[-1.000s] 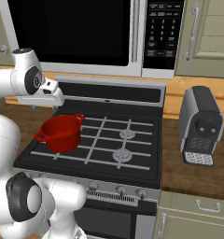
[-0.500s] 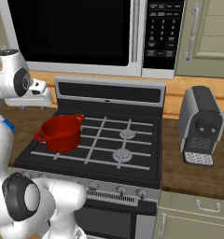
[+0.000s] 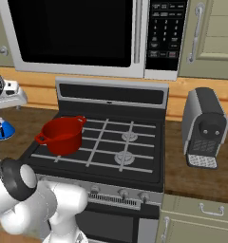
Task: Pick the kettle from the counter and place it on a stove burner. Then turn the burner on.
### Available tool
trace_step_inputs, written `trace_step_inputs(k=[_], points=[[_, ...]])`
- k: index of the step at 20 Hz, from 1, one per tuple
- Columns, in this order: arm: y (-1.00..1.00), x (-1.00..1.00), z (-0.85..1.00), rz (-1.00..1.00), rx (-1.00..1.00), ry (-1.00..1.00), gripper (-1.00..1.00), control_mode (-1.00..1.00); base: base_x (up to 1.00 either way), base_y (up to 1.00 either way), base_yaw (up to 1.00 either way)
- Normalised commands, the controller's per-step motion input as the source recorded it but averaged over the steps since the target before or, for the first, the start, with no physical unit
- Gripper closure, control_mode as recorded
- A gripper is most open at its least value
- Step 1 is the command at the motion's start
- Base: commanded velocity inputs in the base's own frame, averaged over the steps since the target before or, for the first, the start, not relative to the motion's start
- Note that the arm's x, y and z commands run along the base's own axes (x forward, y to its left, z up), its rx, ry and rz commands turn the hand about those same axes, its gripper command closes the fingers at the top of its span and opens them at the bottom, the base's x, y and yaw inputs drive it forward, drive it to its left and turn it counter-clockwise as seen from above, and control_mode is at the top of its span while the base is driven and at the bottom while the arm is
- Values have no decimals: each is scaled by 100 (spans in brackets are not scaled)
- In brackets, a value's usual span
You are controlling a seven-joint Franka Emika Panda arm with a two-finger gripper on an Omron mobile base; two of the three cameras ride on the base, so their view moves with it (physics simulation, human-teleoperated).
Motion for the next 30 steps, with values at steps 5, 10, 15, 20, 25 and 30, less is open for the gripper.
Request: trace_step_inputs(k=[5, 10, 15, 20, 25, 30], points=[[100, 0, -8, 26, -8, -4, -100, -100, 0, 0, 0], [100, 1, -63, 31, -9, -12, -100, -100, 0, 0, 0], [60, 38, -52, 18, 9, -16, -100, -100, 0, 0, 0], [29, 84, -19, 0, 8, -5, -100, -100, 0, 0, 0], [9, 28, -16, -5, 2, 12, -100, -100, 0, 0, 0], [47, 48, -19, -9, 0, 19, -100, -100, 0, 0, 0]])
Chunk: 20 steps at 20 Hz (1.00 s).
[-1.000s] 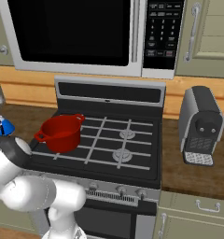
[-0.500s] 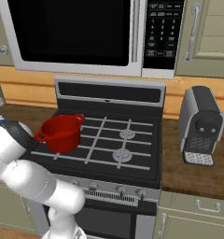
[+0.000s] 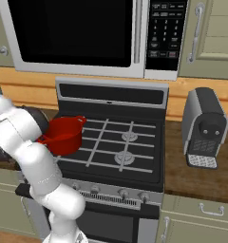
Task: Pick the kettle from the counter and place it on a stove burner. Then turn the burner on.
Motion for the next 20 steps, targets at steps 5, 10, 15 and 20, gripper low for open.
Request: trace_step_inputs(k=[5, 10, 15, 20], points=[[30, 8, -3, 0, 0, 8, -100, -100, 0, 0, 0], [26, 10, -5, 0, -5, -3, -100, -100, 0, 0, 0], [9, 15, -14, 0, -3, -4, -100, -100, 0, 0, 0], [0, 18, -2, 0, 0, 0, -100, -100, 0, 0, 0]])
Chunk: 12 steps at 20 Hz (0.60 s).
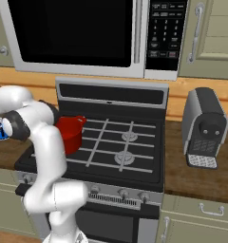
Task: Pick the kettle from the counter and place it on a stove burner. Then turn the burner on.
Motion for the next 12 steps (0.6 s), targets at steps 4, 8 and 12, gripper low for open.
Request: trace_step_inputs(k=[4, 8, 12], points=[[-2, 14, -31, 0, 0, 0, -100, -100, 0, 0, 0], [-6, 21, -41, 0, 0, 0, -100, -100, 0, 0, 0], [-4, 30, -20, 0, 0, -1, -100, -100, 0, 0, 0]])
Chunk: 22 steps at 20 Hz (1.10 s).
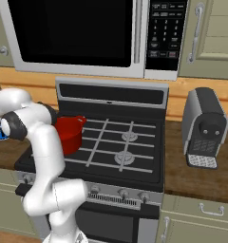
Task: Pick the kettle from the counter and place it on a stove burner. Then turn the burner on.
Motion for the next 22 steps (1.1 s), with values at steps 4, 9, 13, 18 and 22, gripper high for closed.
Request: trace_step_inputs(k=[4, 9, 13, 18, 22], points=[[-14, 36, -11, 0, 0, 0, -100, -100, 0, 0, 0], [0, 38, -6, 0, 0, 0, -100, -100, 0, 0, 0], [6, 16, -7, 0, 0, 0, -100, -100, 0, 0, 0], [9, 15, -6, 0, 0, 0, -100, -100, 0, 0, 0], [30, 1, -10, 0, 0, 0, -100, -100, 0, 0, 0]])
